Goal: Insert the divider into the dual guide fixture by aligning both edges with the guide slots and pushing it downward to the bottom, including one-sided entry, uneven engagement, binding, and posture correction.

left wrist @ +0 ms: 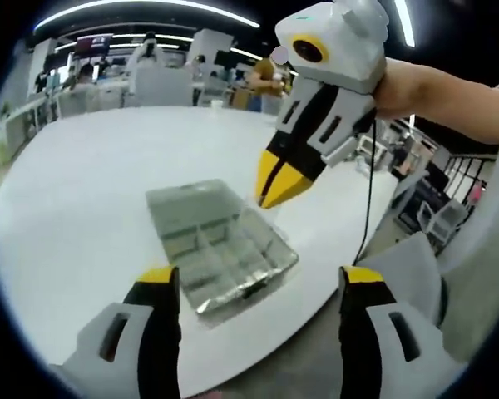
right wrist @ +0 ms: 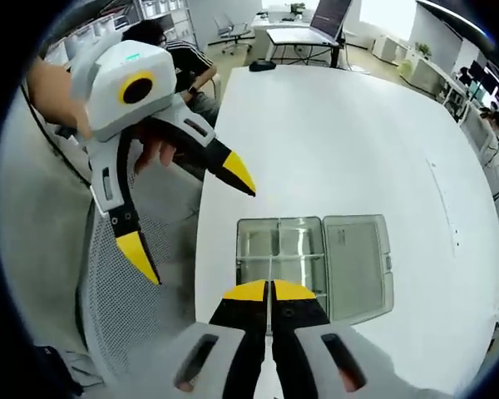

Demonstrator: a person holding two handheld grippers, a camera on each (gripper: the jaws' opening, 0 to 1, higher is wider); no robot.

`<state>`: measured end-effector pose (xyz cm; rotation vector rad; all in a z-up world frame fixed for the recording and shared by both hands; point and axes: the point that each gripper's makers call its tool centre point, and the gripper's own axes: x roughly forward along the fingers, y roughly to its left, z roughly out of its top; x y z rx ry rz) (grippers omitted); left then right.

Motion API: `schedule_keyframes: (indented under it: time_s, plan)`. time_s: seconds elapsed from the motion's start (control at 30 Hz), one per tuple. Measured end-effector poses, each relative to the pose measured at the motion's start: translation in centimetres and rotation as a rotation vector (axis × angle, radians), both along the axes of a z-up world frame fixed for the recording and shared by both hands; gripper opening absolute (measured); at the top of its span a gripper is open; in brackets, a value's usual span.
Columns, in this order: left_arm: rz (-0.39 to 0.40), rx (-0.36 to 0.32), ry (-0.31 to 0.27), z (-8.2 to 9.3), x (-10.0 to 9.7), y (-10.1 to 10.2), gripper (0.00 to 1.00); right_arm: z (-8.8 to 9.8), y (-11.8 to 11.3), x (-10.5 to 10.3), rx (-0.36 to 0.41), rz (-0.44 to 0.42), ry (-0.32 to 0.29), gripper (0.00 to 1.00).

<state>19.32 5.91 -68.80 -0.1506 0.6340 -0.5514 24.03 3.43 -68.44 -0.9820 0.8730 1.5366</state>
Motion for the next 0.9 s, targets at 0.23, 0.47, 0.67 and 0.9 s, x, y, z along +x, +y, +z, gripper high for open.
schedule_keyframes:
  time_s: [0.23,0.47,0.67,0.9]
  plan:
    - [0.010,-0.013,0.019,-0.3,0.0,0.1,0.78,-0.7,0.4,0.0,-0.004,0.031,-0.006,0.00]
    - [0.019,-0.024,0.032,-0.5,0.1,0.1,0.80,-1.1,0.6,0.2,-0.007,0.044,-0.010,0.00]
    - [0.017,-0.021,0.039,-0.8,0.2,0.1,0.82,-1.6,0.6,0.2,-0.014,0.061,-0.011,0.00]
    - [0.024,-0.032,0.044,-1.1,0.6,0.4,0.81,-2.1,0.7,0.4,-0.019,0.067,-0.008,0.00]
